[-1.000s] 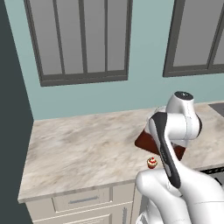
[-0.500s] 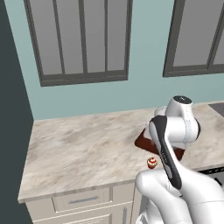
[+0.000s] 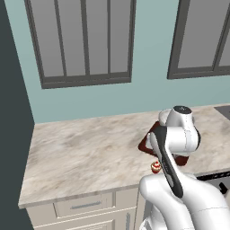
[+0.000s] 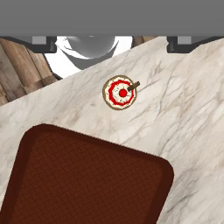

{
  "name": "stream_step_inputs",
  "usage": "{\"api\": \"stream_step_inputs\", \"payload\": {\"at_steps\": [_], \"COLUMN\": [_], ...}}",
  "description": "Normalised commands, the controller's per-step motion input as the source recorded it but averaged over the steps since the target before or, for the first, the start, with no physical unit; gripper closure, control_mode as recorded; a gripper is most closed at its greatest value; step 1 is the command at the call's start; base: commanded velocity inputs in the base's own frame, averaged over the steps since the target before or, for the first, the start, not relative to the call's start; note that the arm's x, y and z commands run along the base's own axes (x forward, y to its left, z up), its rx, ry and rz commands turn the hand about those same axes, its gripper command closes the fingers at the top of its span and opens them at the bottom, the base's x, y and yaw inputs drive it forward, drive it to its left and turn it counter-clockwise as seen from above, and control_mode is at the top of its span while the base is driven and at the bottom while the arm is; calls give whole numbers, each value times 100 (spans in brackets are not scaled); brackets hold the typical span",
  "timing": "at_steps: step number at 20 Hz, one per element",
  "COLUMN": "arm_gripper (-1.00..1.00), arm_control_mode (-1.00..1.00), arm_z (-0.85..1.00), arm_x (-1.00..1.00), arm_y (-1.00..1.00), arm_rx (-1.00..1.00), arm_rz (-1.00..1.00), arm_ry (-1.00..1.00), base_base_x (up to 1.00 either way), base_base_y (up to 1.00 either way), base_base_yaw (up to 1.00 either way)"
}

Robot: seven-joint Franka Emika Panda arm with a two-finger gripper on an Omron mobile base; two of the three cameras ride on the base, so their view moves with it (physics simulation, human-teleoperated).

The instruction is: Place the bowl with donut and the cupcake onto the tray.

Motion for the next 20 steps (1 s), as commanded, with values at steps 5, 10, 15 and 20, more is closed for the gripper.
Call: {"api": "stream_step_inputs", "payload": {"at_steps": [5, 10, 15, 20], "arm_gripper": [-100, -100, -100, -100], "arm_control_mode": [-100, -100, -100, -100], "arm_z": [-27, -20, -15, -15], "arm_x": [12, 18, 15, 6], "arm_y": [1, 3, 1, 0], "arm_rx": [-5, -1, 0, 0], "arm_rz": [4, 5, 5, 5], "arm_ry": [0, 0, 0, 0], "base_base_x": [0, 0, 0, 0], "base_base_y": [0, 0, 0, 0], "base_base_yaw": [0, 0, 0, 0]}}
